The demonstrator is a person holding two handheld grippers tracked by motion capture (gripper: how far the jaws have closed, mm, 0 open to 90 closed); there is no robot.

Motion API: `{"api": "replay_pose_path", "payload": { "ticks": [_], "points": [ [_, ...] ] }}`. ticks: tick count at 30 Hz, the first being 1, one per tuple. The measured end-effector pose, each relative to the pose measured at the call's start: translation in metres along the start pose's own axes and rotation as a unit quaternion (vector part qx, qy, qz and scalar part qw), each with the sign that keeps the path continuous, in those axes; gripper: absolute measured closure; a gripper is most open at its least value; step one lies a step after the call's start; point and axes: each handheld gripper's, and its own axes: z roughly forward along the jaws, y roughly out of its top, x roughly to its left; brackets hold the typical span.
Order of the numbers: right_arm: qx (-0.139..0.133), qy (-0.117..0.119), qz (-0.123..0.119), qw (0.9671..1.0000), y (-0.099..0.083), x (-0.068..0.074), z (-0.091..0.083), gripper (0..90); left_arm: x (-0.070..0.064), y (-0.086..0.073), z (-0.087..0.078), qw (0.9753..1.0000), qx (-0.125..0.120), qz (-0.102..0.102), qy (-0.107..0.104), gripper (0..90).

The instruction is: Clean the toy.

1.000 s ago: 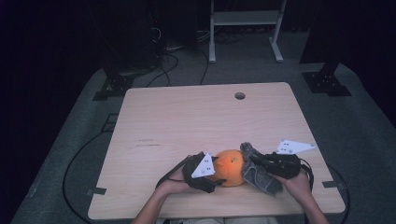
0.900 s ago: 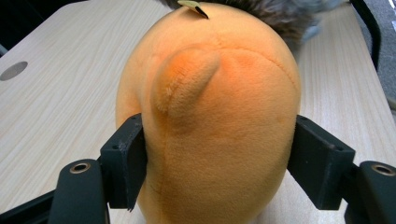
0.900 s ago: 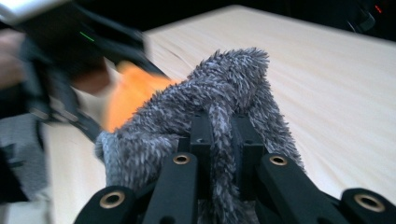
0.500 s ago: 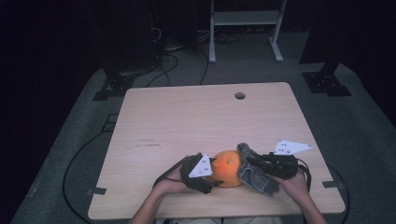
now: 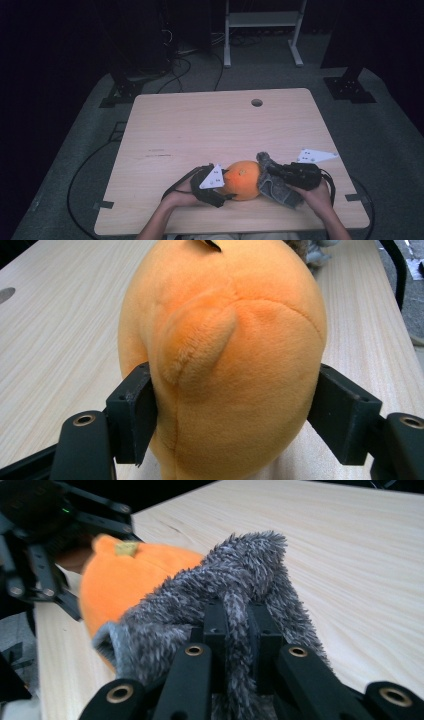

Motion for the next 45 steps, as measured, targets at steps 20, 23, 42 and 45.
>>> {"api": "replay_pose_path", "payload": {
  "ticks": [20,23,42,45],
  "points": [
    [0.022,-0.01,0.026,0.9994,-0.008,-0.01,0.006,80.6,0.001,-0.003,0.001,1.0,-0.001,-0.004,-0.008,24.7],
    [-0.001,0.004,0.011,0.9999,0.002,0.001,0.006,80.6,0.0,-0.003,0.001,0.9999,-0.001,0.003,-0.011,25.3],
    [-0.001,0.025,-0.002,0.9997,0.005,0.011,0.012,80.6,0.004,-0.001,0.0,0.9998,-0.01,-0.015,-0.006,16.8],
    [0.001,0.025,0.002,0.9997,0.001,0.008,0.009,80.6,0.004,0.0,0.003,0.9998,-0.009,-0.019,-0.006,14.8]
  ]
}}
